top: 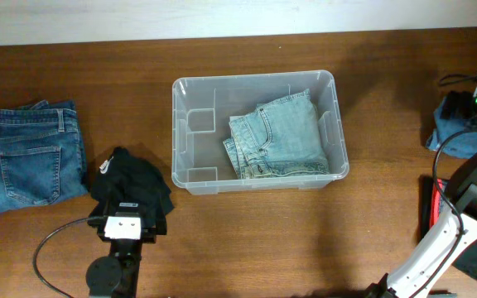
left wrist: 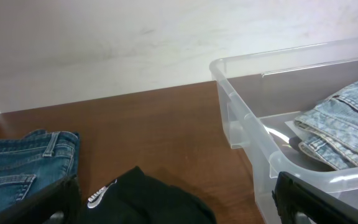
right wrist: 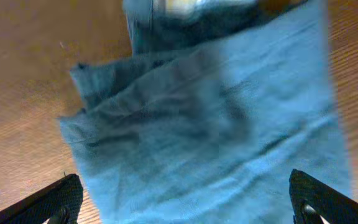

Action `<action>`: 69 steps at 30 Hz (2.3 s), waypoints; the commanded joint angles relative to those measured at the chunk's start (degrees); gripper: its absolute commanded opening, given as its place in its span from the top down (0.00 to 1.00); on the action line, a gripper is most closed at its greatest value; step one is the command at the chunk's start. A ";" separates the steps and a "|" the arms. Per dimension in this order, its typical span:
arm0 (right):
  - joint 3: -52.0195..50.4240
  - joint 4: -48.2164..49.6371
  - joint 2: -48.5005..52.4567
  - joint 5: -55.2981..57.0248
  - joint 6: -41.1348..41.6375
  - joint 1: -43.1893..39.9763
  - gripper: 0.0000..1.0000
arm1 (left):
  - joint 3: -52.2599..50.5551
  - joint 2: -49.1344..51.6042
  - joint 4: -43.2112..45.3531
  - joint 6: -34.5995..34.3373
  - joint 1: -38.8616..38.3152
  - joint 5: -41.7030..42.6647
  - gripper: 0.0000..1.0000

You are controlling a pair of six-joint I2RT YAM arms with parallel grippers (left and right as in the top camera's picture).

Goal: Pack container
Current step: 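Grasp the small blue denim item with the right gripper, then carry the blue denim item into the container's left side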

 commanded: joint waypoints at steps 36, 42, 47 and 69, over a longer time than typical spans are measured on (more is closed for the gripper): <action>32.72 -26.51 -2.69 -12.72 8.74 13.05 0.92 | -0.26 -0.35 0.00 0.28 -0.28 0.04 0.01; 42.40 -33.86 -8.31 -14.01 8.72 26.18 0.93 | -0.26 -0.35 0.00 0.31 -0.28 0.04 0.01; 42.49 -33.68 -13.53 -14.40 8.76 39.30 0.92 | -0.26 -0.35 0.00 0.31 -0.28 0.04 0.01; 41.94 -30.77 -2.80 3.82 35.36 68.11 0.93 | -0.26 -0.35 0.00 0.28 -0.28 0.04 0.01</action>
